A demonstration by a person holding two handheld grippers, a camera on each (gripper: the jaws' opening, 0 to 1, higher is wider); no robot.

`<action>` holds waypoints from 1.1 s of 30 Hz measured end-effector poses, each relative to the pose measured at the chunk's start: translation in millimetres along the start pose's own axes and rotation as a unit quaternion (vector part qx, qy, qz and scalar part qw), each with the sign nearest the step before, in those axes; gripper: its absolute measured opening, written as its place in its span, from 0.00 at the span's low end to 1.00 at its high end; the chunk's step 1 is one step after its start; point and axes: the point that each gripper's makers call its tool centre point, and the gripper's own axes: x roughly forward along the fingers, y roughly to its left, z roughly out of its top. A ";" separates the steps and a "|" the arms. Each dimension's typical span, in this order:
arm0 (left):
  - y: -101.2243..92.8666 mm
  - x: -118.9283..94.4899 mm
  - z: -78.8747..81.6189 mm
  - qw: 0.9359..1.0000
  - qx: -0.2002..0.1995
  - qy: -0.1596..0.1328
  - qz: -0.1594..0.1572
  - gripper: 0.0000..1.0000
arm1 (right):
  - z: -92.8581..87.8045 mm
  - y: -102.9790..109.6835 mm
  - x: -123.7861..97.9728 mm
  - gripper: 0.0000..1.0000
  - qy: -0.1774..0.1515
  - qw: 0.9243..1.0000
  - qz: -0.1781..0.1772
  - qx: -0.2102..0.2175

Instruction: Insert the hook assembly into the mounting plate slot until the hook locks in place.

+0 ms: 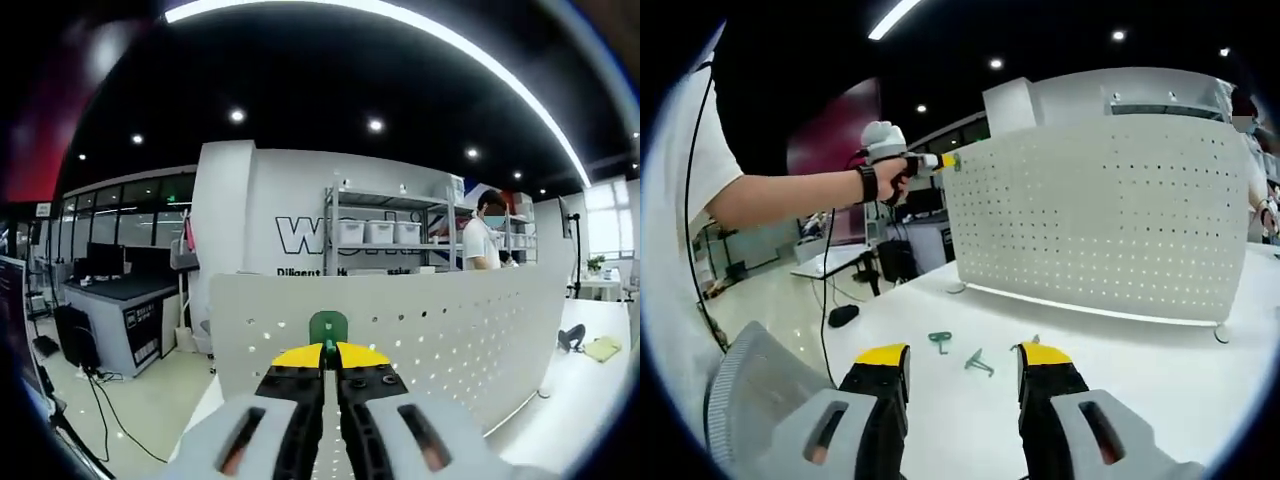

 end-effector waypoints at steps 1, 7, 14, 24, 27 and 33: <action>0.3 1.2 -0.3 1.000 -0.002 -0.001 0.001 0.03 | 0.0 -0.4 -0.1 0.43 0.000 1.000 -0.001 0.001; 2.8 11.3 -4.0 1.000 0.002 0.002 0.006 0.03 | -0.8 0.5 0.1 0.43 0.003 1.000 -0.003 0.003; 8.1 18.8 -1.0 1.000 0.007 0.000 0.013 0.03 | -1.7 1.2 0.1 0.43 0.005 1.000 -0.007 0.007; 16.5 26.9 -6.9 0.999 0.025 0.010 0.020 0.03 | -1.0 -3.2 -0.6 0.43 0.005 1.000 -0.015 0.011; 16.3 29.1 -8.1 1.000 -0.007 0.010 0.016 0.03 | -0.5 -4.8 -1.4 0.42 0.002 1.000 -0.019 0.013; 19.2 33.7 -14.4 1.000 -0.009 0.015 0.023 0.03 | -4.1 -5.9 -2.0 0.42 0.007 1.000 -0.022 0.016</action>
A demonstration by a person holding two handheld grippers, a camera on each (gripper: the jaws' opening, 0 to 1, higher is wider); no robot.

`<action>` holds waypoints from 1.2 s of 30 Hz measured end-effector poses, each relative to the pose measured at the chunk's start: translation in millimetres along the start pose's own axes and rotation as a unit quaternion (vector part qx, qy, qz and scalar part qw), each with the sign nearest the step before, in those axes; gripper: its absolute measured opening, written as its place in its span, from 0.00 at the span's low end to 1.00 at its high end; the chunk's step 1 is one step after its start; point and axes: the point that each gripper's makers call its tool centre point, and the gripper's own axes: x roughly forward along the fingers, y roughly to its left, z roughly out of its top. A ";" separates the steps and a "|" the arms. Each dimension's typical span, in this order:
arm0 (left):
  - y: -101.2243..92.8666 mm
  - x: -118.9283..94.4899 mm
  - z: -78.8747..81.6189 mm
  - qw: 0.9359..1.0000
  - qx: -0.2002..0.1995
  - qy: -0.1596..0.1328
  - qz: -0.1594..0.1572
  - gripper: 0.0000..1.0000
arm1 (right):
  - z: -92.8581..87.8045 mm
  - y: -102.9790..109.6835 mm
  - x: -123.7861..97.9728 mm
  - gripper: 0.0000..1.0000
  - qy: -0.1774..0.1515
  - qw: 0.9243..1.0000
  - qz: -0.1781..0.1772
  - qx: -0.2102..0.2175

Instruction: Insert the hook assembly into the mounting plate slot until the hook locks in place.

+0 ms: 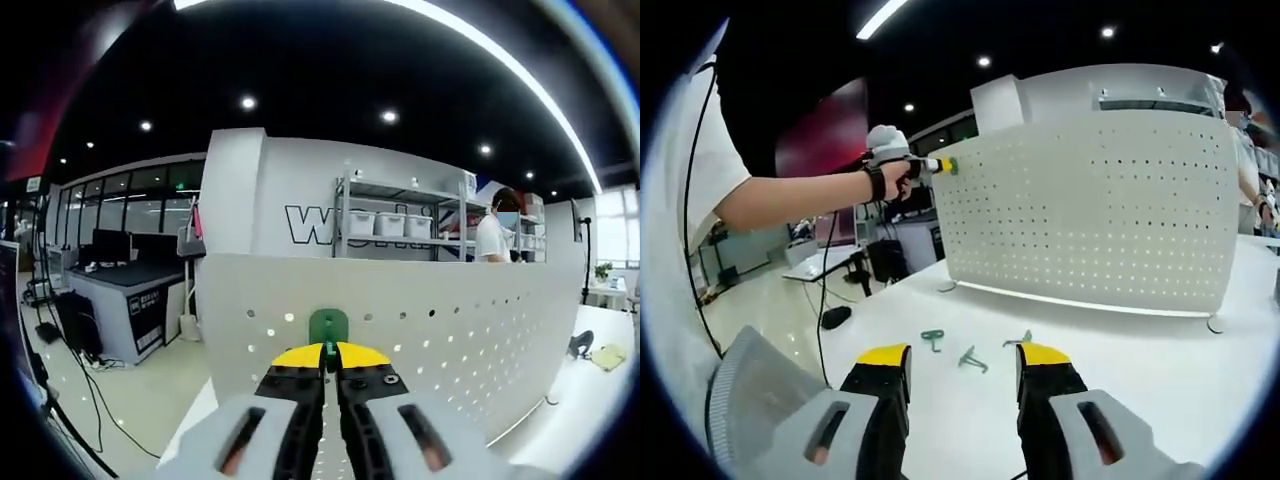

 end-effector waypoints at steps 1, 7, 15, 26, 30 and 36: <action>0.7 0.4 0.0 1.000 0.001 0.001 0.000 0.03 | -0.2 0.0 -0.1 0.42 0.000 1.000 0.000 0.001; -0.7 4.5 -0.9 1.000 0.021 -0.002 -0.003 0.03 | -0.5 1.8 1.2 0.42 0.002 1.000 0.001 0.000; -6.2 1.4 -2.1 1.000 0.023 0.005 -0.013 0.06 | -0.9 4.4 4.7 0.42 0.006 1.000 0.007 0.000; -10.4 -9.3 -0.9 0.999 0.033 0.010 -0.034 0.13 | -2.8 8.5 9.6 0.42 0.012 1.000 0.018 -0.005; -11.7 -18.4 1.1 0.998 0.047 0.007 -0.038 0.16 | -0.7 9.8 10.4 0.42 0.012 1.000 0.021 -0.009; -15.8 -34.2 -6.3 0.997 0.060 0.019 -0.055 0.18 | 0.1 13.2 11.0 0.42 0.012 1.000 0.026 -0.012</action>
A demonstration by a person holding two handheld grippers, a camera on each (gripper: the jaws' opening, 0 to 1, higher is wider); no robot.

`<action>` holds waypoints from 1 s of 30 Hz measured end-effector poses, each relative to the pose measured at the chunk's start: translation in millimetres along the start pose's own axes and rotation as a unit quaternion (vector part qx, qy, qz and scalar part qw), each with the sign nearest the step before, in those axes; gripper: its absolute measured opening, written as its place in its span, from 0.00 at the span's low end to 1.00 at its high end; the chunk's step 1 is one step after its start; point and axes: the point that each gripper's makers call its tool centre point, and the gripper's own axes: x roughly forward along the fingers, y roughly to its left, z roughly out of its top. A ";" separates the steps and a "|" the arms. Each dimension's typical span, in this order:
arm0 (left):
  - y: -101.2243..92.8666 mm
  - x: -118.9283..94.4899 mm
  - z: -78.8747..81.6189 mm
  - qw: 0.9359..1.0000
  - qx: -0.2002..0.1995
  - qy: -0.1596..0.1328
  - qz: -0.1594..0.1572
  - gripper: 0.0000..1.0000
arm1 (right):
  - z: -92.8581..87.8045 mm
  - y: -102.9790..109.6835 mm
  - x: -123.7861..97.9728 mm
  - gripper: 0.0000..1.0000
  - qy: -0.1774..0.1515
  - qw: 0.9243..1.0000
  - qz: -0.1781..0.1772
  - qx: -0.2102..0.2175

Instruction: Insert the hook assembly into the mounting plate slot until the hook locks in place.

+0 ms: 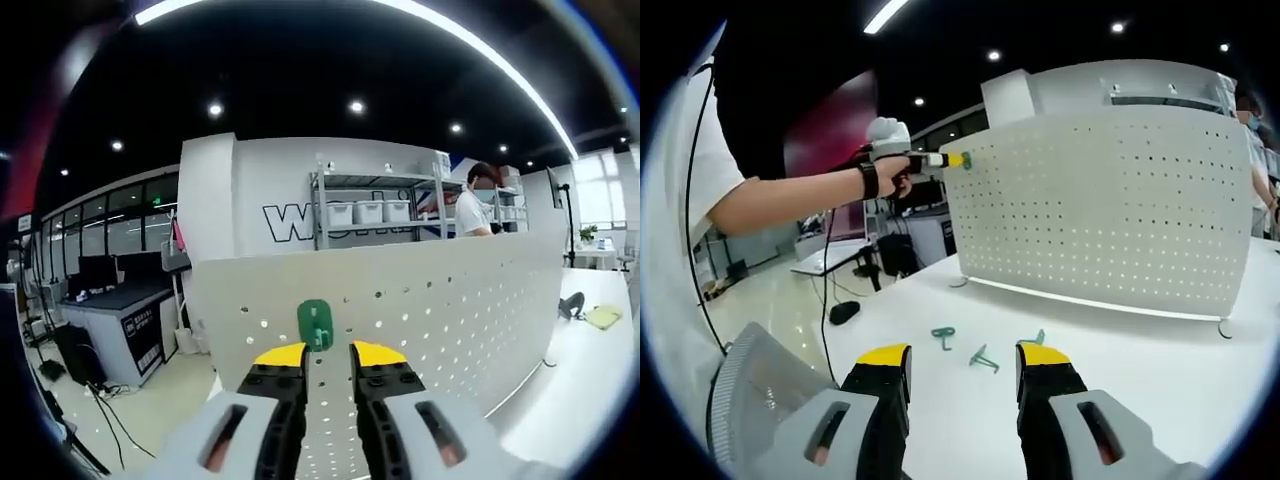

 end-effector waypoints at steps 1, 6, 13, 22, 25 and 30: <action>-1.3 -2.1 -2.1 1.000 0.002 0.002 -0.003 0.18 | -0.2 0.5 0.2 0.42 0.000 1.000 0.000 0.000; -9.3 -16.1 -21.1 1.000 0.006 0.022 -0.015 0.20 | -1.2 4.6 0.9 0.42 -0.001 1.000 0.004 0.002; -25.6 -32.3 -42.8 0.998 0.003 0.044 -0.043 0.24 | -1.5 5.8 0.0 0.42 -0.003 1.000 0.003 0.002; -52.9 -52.8 -70.4 0.992 0.007 0.076 -0.103 0.25 | -0.8 6.1 0.5 0.42 -0.005 1.000 0.004 0.003; -60.1 -58.6 -77.5 0.989 0.011 0.084 -0.118 0.25 | -1.6 6.9 0.9 0.42 -0.003 1.000 0.004 0.001; -71.9 -67.5 -89.9 0.985 0.017 0.098 -0.141 0.26 | -0.4 7.7 -0.2 0.41 -0.007 1.000 0.004 0.003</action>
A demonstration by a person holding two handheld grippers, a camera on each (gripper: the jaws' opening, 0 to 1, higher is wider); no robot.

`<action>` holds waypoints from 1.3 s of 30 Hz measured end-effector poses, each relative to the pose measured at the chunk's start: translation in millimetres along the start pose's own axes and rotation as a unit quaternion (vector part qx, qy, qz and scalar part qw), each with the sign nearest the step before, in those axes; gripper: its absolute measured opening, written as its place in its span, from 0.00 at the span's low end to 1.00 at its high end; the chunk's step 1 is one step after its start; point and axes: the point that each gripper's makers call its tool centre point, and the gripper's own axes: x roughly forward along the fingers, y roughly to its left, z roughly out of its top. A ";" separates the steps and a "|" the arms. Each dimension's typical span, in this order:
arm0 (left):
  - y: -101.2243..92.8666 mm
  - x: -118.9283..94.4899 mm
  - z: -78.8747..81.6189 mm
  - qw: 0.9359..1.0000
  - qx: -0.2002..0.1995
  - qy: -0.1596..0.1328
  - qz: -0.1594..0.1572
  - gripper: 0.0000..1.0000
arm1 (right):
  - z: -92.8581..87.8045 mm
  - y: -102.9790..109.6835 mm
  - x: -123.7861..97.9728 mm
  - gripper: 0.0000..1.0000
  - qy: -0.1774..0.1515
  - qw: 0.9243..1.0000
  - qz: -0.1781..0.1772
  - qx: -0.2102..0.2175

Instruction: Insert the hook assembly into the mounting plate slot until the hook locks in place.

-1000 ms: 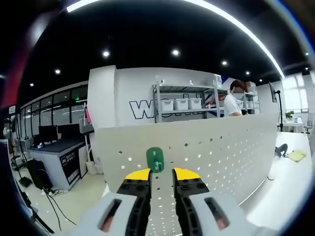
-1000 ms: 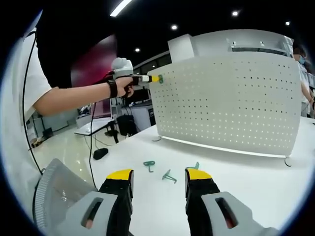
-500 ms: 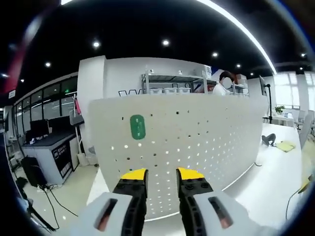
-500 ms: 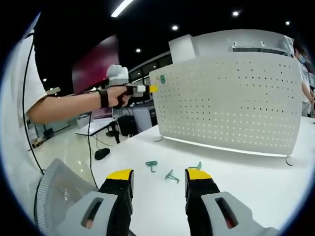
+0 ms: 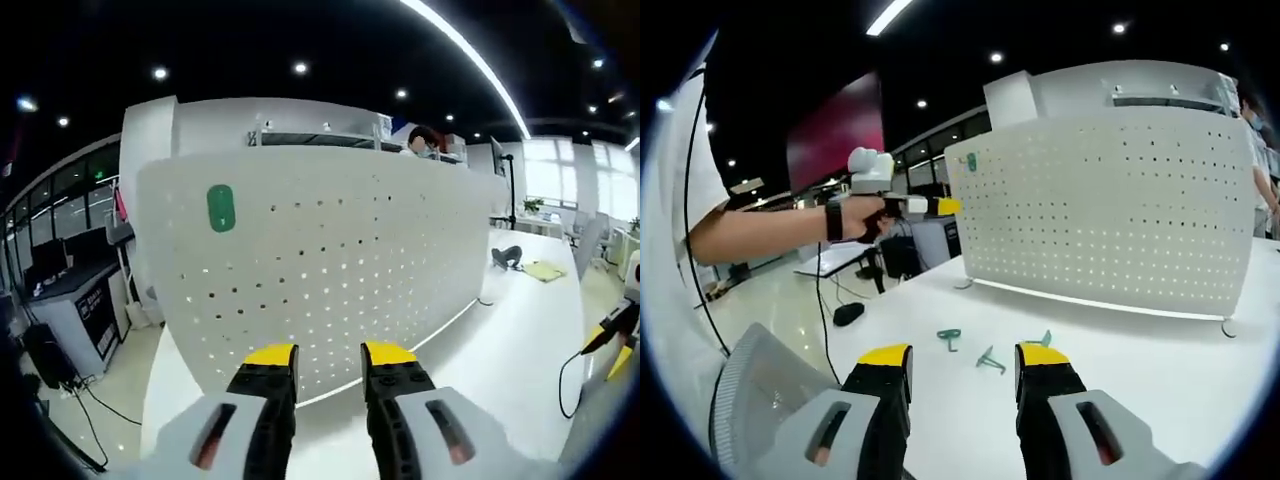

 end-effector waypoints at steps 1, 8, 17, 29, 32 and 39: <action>-2.4 -0.1 -3.7 1.000 -0.001 0.004 -0.004 0.26 | -0.4 0.0 -0.2 0.41 0.000 1.000 0.000 0.000; -16.4 -2.8 -27.2 0.999 0.003 0.035 -0.025 0.27 | -1.4 1.0 -1.3 0.41 0.001 1.000 0.003 0.001; -31.2 -9.1 -61.9 0.995 -0.002 0.079 -0.059 0.28 | 0.4 0.3 1.5 0.41 0.003 1.000 0.009 -0.003; -46.0 -20.3 -109.1 0.987 0.013 0.138 -0.085 0.29 | -1.4 -0.3 4.2 0.41 0.007 1.000 0.012 -0.001; -50.9 -23.0 -119.9 0.983 0.023 0.154 -0.096 0.31 | -2.8 -0.1 4.9 0.41 0.008 1.000 0.012 -0.001; -58.0 -28.4 -143.7 0.976 0.023 0.185 -0.109 0.30 | -4.9 0.7 3.8 0.41 0.008 1.000 0.010 0.003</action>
